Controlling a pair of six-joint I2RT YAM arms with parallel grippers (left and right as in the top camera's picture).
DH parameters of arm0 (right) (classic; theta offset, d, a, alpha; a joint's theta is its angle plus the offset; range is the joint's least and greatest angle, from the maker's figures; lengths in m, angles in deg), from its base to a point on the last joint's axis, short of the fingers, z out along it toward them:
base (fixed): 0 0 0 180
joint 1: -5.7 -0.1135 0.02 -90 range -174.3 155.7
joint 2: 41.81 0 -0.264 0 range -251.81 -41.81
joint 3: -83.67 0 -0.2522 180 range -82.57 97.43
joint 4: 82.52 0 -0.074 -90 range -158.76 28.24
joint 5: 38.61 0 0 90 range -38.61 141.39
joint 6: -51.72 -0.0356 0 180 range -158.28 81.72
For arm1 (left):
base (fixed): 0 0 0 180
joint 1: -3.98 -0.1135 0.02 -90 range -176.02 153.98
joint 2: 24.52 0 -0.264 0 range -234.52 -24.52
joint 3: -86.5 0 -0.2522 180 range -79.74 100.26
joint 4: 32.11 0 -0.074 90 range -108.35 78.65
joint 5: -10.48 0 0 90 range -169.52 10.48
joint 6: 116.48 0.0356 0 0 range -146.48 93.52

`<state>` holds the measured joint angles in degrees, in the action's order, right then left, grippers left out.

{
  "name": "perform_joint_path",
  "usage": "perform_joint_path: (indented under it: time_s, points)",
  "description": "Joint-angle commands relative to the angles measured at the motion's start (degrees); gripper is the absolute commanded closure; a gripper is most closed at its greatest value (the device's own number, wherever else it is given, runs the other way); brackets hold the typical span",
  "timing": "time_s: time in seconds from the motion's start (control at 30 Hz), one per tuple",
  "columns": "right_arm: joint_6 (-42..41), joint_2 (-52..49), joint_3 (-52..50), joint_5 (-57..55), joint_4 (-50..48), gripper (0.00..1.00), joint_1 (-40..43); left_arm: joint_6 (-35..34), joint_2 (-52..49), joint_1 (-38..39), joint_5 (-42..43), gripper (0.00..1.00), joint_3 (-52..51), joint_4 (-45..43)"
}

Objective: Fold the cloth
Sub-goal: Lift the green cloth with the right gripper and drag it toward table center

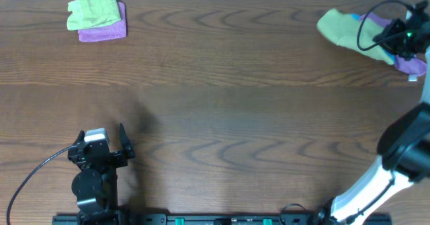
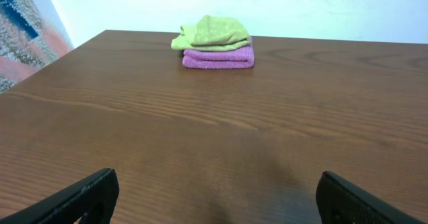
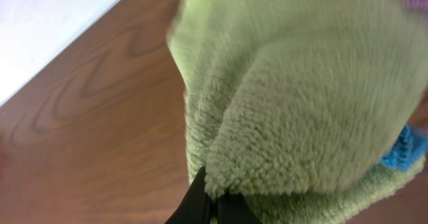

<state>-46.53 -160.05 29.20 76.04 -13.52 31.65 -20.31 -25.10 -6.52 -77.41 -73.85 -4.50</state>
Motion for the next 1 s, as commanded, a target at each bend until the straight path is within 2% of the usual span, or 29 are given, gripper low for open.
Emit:
perform_joint_path:
  time_s: [0.0,0.27,0.4,0.53,0.97]
  points:
    - [4.74,6.47,1.64,-3.30,2.82,0.98,-3.21,-0.20,0.35,-0.39,-0.81,0.04,-1.51,0.63]
    - [5.57,12.20,1.66,-15.87,7.65,0.99,-7.63,-0.20,0.35,-0.39,-0.81,0.05,-1.51,0.63]
    - [5.81,12.22,1.64,-12.22,10.25,0.99,-8.04,-0.20,0.37,-0.39,-0.81,0.05,-1.51,0.63]
    - [10.14,12.22,1.66,-7.21,12.96,0.98,-10.43,-0.20,0.35,-0.39,-0.81,0.04,-1.51,0.63]
    - [13.73,13.07,1.66,-7.26,17.03,0.98,-26.99,-0.20,0.35,-0.39,-0.81,0.05,-1.51,0.63]
